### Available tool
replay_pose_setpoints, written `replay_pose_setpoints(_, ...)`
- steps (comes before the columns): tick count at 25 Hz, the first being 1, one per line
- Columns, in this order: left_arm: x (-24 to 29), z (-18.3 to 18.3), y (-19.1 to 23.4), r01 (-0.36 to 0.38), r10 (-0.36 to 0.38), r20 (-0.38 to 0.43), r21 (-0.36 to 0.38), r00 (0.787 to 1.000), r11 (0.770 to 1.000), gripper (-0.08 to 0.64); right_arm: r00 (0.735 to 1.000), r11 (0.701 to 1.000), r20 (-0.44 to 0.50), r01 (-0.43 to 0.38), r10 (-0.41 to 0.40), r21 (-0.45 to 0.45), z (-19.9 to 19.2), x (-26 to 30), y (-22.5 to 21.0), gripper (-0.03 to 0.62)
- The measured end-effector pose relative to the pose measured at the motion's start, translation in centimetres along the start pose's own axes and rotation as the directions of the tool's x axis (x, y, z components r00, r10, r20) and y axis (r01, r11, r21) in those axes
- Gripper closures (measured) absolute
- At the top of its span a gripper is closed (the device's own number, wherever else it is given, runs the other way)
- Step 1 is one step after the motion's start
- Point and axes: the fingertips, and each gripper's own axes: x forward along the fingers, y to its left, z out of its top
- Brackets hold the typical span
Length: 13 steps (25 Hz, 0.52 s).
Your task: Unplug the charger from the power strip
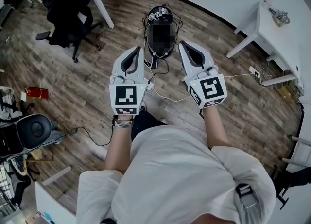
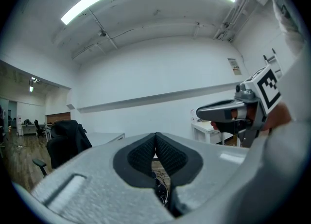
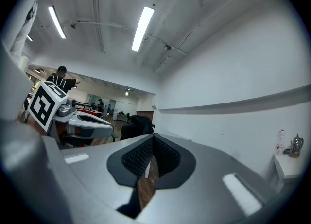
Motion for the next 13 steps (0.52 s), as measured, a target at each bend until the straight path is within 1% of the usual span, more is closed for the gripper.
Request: replay_pose_setpoints(13, -0.62, 0.05, -0.71, 0.002, -0.002, -0.002, -0.005, 1.000, 1.000, 0.554, 1.000, 1.000, -0.009, -0.008, 0.008, -0.005, -0.21, -0.59, 0.43, 0.591)
